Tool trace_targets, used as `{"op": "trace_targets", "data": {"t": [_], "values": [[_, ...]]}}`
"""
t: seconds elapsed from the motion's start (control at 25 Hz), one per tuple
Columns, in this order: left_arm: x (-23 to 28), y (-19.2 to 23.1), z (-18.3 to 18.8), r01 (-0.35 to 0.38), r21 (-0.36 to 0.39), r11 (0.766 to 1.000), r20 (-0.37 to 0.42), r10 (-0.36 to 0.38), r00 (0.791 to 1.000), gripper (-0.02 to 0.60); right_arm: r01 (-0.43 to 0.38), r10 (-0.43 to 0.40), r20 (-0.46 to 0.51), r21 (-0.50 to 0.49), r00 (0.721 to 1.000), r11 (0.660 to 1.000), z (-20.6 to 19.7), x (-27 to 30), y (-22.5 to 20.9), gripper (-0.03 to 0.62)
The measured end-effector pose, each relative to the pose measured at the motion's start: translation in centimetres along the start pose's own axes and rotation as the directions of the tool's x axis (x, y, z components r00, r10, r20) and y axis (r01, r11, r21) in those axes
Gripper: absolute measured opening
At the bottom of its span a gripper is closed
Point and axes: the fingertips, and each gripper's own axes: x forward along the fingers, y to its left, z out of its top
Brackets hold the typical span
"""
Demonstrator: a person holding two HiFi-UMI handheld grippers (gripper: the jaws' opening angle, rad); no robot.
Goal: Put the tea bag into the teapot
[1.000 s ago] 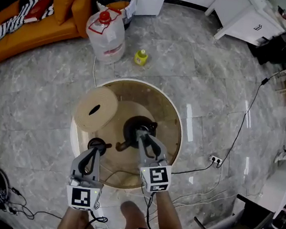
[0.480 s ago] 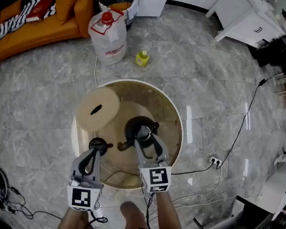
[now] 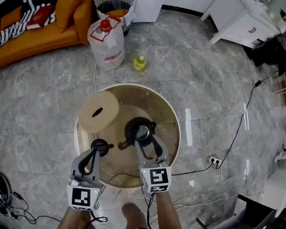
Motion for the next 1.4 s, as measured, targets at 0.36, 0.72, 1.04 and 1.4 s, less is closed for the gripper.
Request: {"op": "trace_targets", "data": {"t": [0.36,0.72,1.04,1.4], "values": [[-4.4,-1.9,8.4,0.069,0.068,0.995,0.075,-0.074,0.994,0.015,0.049,-0.050,0.065,0.009,0.997,0.999,8.0,-7.1,1.4,0.219],[-10.0,-4.7,17.1,0.153,0.223,0.963,0.153,-0.189,0.970,0.015,0.163,-0.165,0.163,0.027,0.973,0.986,16.9,-17.4,3.2,0.183],[-16.1,-8.6,22.6,0.233,0.296,0.926,0.190,-0.296,0.936,0.015,0.282,-0.290,0.251,0.068,0.924,0.957,22.2,-26.5,4.7,0.110],[-22.6,-11.4,25.5,0.301,0.336,0.892,0.202,-0.380,0.903,0.015,0.385,-0.399,0.296,0.106,0.868,0.917,24.5,-35.1,8.0,0.043]]}}
